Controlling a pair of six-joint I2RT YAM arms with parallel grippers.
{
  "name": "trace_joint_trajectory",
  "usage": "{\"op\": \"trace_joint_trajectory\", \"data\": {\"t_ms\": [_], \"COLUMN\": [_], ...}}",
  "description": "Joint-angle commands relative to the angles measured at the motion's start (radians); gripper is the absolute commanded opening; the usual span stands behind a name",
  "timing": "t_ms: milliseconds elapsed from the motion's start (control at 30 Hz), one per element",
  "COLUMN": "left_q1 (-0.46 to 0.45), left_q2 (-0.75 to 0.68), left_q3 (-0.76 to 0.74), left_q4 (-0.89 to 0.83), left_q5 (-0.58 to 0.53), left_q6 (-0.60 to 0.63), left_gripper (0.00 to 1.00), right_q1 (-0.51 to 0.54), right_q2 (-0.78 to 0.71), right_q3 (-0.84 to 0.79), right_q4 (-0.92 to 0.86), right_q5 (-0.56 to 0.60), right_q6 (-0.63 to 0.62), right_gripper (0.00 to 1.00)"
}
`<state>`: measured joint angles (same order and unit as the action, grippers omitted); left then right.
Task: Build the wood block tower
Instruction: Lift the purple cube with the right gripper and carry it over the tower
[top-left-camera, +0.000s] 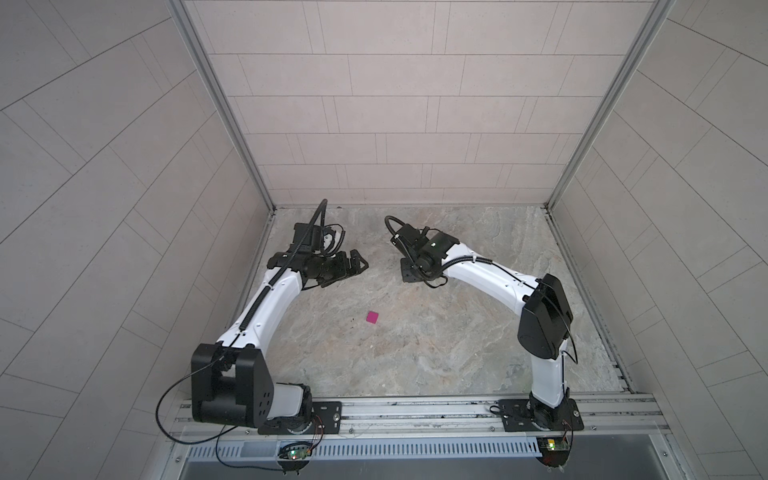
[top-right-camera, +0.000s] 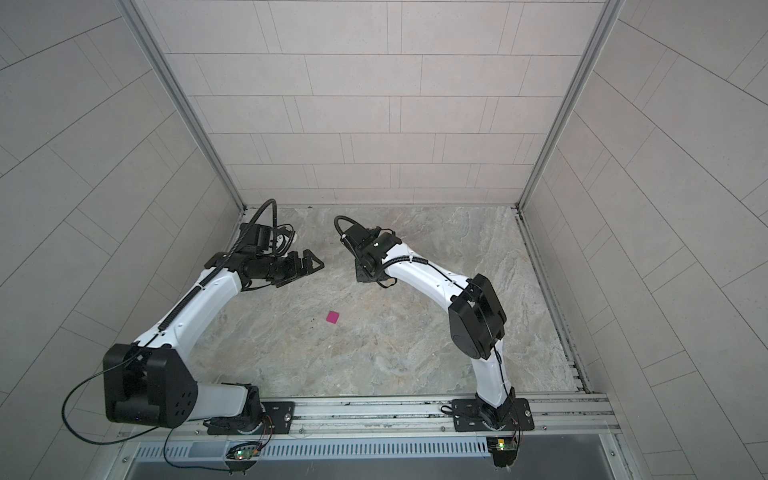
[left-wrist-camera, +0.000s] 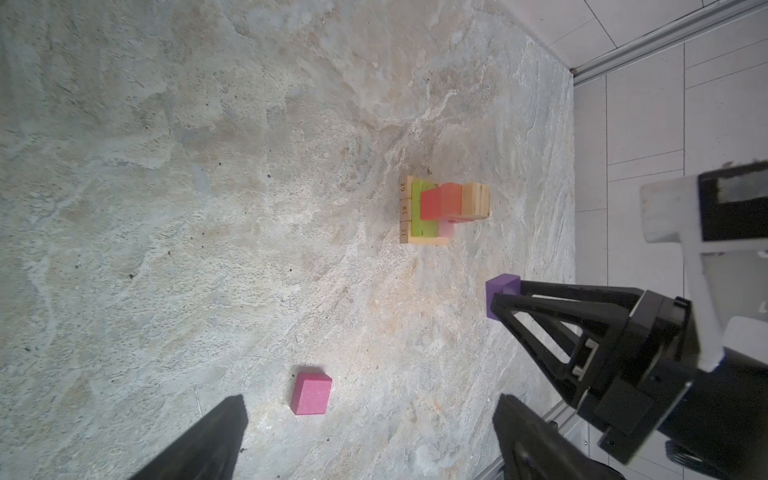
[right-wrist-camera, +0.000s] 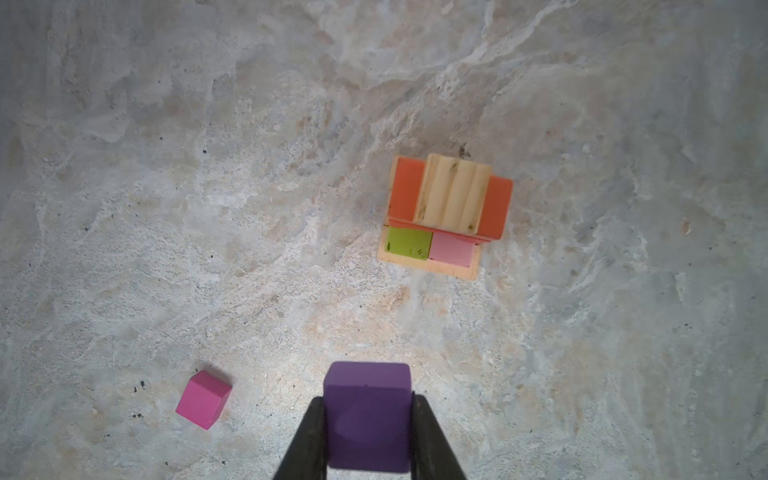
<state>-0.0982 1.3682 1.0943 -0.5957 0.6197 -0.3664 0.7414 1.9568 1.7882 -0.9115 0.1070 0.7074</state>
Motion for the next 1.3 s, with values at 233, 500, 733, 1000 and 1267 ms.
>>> {"op": "trace_joint_trajectory", "data": {"t_ms": [233, 500, 733, 1000, 1267], "left_q1": [0.001, 0.0, 0.001, 0.0, 0.0], "left_q2": [-0.021, -0.02, -0.022, -0.026, -0.03], "left_q3": [-0.014, -0.014, -0.014, -0.014, -0.016], "left_q4": [0.02, 0.02, 0.022, 0.023, 0.024], "left_q5": [0.032, 0.031, 0.034, 0.036, 0.038], "left_q6": [-0.008, -0.009, -0.009, -0.009, -0.012], "left_gripper": [1.0, 1.0, 1.0, 1.0, 1.0], "right_q1": [-0.059, -0.091, -0.1, -0.111, -0.12], "right_q2": [0.0, 0.052, 0.106, 0.16, 0.187], "right_q3": [0.106, 0.164, 0.222, 0.259, 0.259], "right_q4": [-0.093, -0.096, -0.095, -0.094, -0.082], "right_q5": [0.027, 0.026, 0.023, 0.009, 0.001], "right_q6": [-0.011, 0.013, 0.049, 0.082, 0.11], "right_gripper": [0.09, 0.09, 0.08, 0.08, 0.08]}}
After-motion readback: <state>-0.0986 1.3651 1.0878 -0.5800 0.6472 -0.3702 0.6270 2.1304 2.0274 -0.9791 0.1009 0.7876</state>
